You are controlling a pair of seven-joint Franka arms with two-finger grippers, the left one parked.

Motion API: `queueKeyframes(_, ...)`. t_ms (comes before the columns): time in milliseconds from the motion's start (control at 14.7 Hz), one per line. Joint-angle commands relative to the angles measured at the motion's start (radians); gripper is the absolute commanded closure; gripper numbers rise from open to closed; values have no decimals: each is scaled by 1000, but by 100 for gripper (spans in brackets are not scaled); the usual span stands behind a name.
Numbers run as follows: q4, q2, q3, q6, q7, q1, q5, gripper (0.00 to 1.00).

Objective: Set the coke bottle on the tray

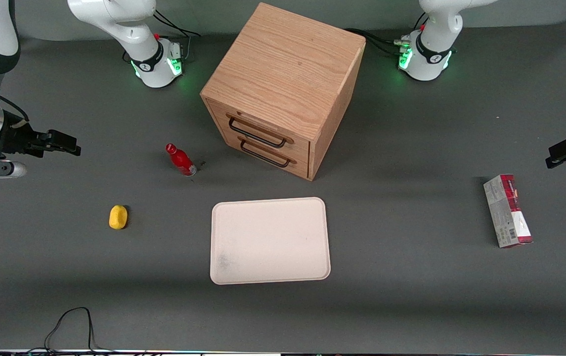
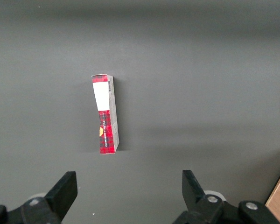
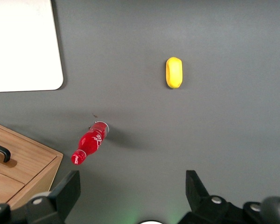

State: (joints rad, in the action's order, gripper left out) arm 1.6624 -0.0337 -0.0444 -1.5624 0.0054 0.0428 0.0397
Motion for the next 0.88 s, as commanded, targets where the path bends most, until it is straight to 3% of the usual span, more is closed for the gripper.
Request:
queueKeyframes(0,8,9,-15,12,-15,9,-8,0)
queueKeyframes(815,-9,14,-37,28,10,11,-11,0)
